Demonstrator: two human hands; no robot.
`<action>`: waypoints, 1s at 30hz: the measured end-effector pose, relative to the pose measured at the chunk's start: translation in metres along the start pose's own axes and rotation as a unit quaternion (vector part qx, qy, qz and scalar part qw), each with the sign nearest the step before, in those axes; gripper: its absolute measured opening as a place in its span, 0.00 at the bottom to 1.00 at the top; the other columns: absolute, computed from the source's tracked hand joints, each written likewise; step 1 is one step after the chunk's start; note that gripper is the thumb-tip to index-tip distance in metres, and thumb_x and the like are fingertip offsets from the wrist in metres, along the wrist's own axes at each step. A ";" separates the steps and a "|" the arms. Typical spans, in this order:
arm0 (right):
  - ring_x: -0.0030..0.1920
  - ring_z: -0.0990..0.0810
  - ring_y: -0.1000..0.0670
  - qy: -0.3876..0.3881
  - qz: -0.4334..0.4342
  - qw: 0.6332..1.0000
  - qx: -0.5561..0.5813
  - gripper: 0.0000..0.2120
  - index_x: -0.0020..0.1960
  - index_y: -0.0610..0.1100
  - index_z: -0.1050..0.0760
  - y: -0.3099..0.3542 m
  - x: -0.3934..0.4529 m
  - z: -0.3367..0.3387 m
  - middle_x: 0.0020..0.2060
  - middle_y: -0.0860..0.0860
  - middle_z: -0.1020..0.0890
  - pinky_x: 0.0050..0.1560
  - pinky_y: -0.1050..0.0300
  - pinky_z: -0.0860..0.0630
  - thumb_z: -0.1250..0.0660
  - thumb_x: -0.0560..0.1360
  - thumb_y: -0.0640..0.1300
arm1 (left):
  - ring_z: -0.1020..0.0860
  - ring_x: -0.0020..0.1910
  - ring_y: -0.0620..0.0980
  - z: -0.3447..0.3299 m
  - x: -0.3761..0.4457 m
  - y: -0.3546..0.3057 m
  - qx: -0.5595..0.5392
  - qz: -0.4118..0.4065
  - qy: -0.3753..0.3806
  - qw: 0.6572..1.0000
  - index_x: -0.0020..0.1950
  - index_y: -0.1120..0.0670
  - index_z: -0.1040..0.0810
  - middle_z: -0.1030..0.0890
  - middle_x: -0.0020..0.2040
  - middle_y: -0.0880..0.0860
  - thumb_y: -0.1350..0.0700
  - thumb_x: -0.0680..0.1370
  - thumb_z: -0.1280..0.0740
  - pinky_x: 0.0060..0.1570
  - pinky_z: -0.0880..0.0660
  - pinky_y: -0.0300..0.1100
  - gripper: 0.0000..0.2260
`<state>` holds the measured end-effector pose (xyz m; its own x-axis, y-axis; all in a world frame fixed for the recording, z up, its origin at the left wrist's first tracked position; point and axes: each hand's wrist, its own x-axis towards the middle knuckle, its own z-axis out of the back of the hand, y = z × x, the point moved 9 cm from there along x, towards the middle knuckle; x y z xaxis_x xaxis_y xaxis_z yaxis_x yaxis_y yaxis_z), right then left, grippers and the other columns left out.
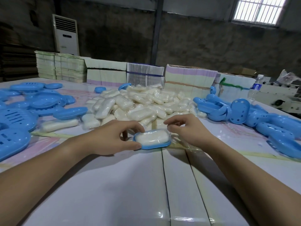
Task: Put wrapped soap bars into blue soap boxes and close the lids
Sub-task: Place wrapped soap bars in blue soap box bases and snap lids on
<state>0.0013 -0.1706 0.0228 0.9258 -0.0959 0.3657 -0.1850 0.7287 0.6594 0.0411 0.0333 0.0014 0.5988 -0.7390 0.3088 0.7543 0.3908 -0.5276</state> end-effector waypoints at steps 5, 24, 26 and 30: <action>0.45 0.21 0.52 -0.072 -0.087 0.984 -0.139 0.19 0.65 0.52 0.26 -0.051 0.021 0.044 0.42 0.53 0.19 0.45 0.55 0.26 0.32 0.74 0.45 | 0.22 0.51 0.45 -0.005 0.003 -0.007 -0.002 -0.022 0.000 1.000 0.56 0.38 0.21 0.22 0.54 0.30 0.46 0.74 0.26 0.50 0.26 0.37 0.12; 0.41 0.28 0.42 -0.233 -0.224 0.883 -0.340 0.06 0.51 0.43 0.29 -0.158 0.028 0.133 0.42 0.44 0.25 0.40 0.51 0.32 0.41 0.79 0.45 | 0.24 0.34 0.36 -0.003 0.002 -0.007 0.035 -0.052 -0.023 0.998 0.57 0.31 0.24 0.21 0.49 0.32 0.61 0.75 0.27 0.33 0.31 0.24 0.24; 0.42 0.26 0.42 -0.235 -0.196 0.887 -0.347 0.09 0.50 0.42 0.26 -0.151 0.027 0.134 0.42 0.44 0.24 0.39 0.52 0.32 0.40 0.80 0.48 | 0.24 0.34 0.35 -0.001 0.001 -0.009 0.040 -0.049 -0.029 0.998 0.55 0.32 0.22 0.21 0.47 0.31 0.61 0.74 0.27 0.33 0.31 0.23 0.23; 0.40 0.26 0.44 -0.261 -0.194 0.894 -0.309 0.10 0.43 0.46 0.27 -0.143 0.027 0.137 0.37 0.47 0.24 0.36 0.54 0.35 0.39 0.78 0.52 | 0.26 0.30 0.34 0.001 -0.001 -0.015 0.036 -0.047 -0.033 0.998 0.52 0.37 0.20 0.22 0.44 0.29 0.63 0.74 0.27 0.33 0.31 0.23 0.19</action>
<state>0.0073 -0.3705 0.0286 0.5710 -0.6079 0.5516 0.4829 0.7922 0.3732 0.0293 0.0286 0.0095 0.5399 -0.7371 0.4065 0.8234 0.3624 -0.4366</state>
